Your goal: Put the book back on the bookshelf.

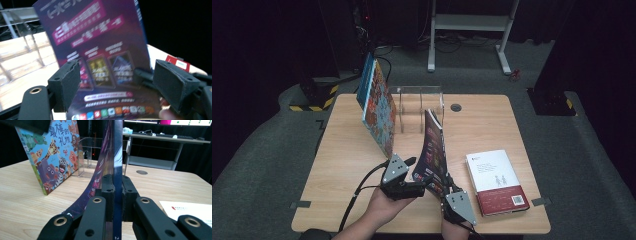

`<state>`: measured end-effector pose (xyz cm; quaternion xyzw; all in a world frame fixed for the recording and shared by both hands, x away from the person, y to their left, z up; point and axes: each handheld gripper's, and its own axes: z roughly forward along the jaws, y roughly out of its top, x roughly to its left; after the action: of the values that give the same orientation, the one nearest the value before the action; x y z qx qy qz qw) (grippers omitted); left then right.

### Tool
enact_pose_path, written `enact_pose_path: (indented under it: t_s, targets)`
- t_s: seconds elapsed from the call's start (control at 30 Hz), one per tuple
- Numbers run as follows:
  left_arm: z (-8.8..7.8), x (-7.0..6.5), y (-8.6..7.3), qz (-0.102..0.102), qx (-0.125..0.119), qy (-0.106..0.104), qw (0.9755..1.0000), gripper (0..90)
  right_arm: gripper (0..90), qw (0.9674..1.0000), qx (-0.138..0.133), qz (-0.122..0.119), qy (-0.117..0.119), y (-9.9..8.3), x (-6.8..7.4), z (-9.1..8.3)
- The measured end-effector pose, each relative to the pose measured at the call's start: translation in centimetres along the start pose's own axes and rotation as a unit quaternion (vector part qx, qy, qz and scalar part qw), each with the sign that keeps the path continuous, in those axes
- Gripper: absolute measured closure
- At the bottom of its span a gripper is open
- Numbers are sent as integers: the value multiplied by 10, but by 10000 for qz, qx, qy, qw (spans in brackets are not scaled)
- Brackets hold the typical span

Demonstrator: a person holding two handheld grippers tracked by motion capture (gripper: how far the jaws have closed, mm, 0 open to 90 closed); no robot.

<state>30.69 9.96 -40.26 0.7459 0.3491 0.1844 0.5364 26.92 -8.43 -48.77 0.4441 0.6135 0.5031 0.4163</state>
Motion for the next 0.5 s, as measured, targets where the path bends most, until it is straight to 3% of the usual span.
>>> enact_pose_path:
  t_s: [0.23,0.5]
  targets:
    - [14,-4,13,-146,-27,-65,9999,220,837,10000,-2,-22,26,0,5,2]
    - [40,-7,21,-240,157,191,9994,241,838,9999,-57,-97,105,0,10,2]
